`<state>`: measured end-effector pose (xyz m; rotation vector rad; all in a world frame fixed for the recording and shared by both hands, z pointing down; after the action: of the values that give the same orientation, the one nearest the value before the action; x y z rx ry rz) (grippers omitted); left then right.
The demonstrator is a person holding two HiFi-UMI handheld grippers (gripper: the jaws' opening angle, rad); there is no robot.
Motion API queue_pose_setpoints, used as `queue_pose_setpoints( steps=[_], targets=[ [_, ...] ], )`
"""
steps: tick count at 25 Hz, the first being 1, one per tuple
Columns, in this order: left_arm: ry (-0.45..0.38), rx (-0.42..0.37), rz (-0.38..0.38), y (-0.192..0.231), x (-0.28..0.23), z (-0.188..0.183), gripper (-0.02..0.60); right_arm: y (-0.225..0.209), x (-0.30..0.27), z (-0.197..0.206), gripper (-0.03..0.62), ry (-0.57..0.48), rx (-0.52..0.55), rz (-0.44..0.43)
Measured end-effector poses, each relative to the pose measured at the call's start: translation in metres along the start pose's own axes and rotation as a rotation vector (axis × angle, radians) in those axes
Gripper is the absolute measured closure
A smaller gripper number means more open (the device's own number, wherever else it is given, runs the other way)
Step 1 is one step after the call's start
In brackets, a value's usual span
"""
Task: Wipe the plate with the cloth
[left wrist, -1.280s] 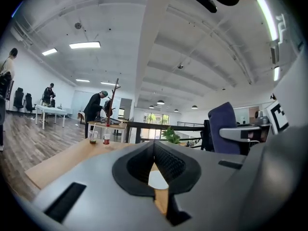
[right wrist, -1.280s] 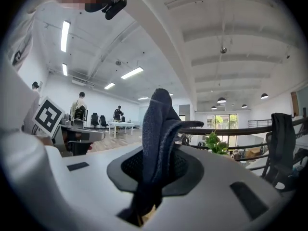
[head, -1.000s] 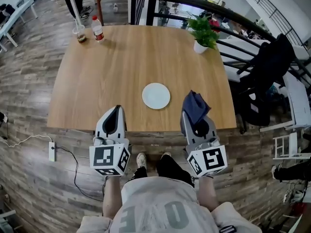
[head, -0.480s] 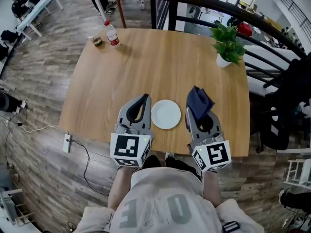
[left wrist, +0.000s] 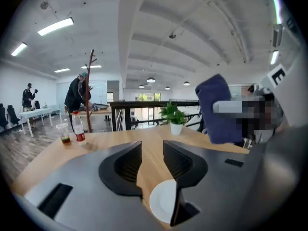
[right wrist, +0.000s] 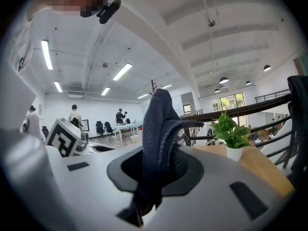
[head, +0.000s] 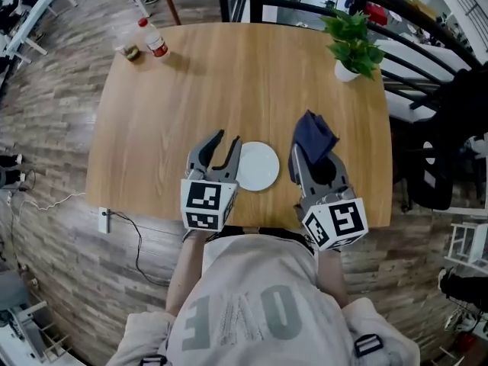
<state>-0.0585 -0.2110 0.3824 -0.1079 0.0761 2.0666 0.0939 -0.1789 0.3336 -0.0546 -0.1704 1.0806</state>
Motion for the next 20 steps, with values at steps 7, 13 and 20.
queue_pose_setpoints(
  steps=[7,13,20],
  targets=[
    [0.39,0.319,-0.036,0.014,0.007,0.129,0.431,0.0,-0.004,0.004,0.534,0.033,0.031,-0.008],
    [0.616,0.41,-0.018,0.002,0.02,0.185,0.434,-0.009,0.001,0.028,0.534,0.113,0.052,0.01],
    [0.636,0.659,-0.029,-0.003,0.016,0.201,0.489,-0.015,0.007,0.064,0.534,0.213,0.047,-0.013]
  ],
)
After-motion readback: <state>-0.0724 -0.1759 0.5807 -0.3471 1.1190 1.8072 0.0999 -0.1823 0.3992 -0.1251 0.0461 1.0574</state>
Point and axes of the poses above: the fingertips, and each gripper's own axes: x backward along the fingers, y to its left, z out of its underside, the point moved 2 cm from there along x, backward along the fingers, and after that the axes turned 14 degrees about -y, right-handed, at the moved point
